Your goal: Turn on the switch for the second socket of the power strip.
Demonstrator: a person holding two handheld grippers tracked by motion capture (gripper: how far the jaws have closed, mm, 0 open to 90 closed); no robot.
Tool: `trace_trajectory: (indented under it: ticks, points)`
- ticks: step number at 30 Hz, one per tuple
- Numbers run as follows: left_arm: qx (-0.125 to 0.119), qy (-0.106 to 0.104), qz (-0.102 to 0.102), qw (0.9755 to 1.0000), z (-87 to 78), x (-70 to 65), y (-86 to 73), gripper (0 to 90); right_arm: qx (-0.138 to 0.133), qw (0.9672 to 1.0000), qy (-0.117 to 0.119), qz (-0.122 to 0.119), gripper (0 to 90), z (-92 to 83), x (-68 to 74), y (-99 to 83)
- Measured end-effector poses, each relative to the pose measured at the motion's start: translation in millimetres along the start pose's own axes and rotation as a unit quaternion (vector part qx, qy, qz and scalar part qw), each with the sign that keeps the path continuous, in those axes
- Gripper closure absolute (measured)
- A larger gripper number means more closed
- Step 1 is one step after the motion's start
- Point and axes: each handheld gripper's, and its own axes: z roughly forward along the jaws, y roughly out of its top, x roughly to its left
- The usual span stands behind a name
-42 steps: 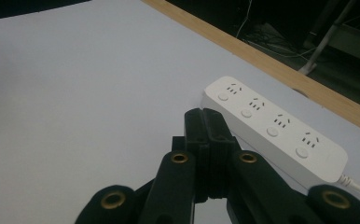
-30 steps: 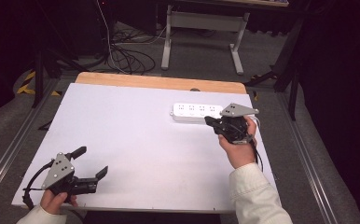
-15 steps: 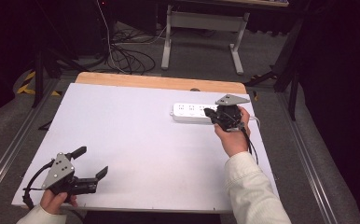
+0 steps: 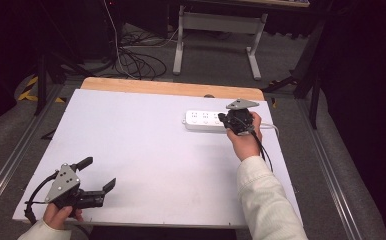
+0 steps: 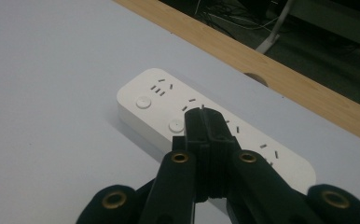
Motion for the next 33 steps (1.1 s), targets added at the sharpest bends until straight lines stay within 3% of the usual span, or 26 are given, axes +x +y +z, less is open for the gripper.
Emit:
trace_trajectory:
  ticks: [9,19,33]
  points:
    - [0.0,0.002,0.0,1.0,-2.4,0.6,-0.6,4.7,0.009,0.9997,-0.005,0.02,90.0,26.3,-6.4,-7.6]
    - [0.003,0.003,-0.001,1.0,-2.1,0.8,-0.7,4.7,0.014,0.9985,-0.01,0.052,90.0,39.4,-15.6,-15.9]
    - [0.004,0.003,0.0,1.0,-1.2,0.9,-0.9,4.7,0.029,0.9976,-0.013,0.062,90.0,57.9,-19.1,-25.2]
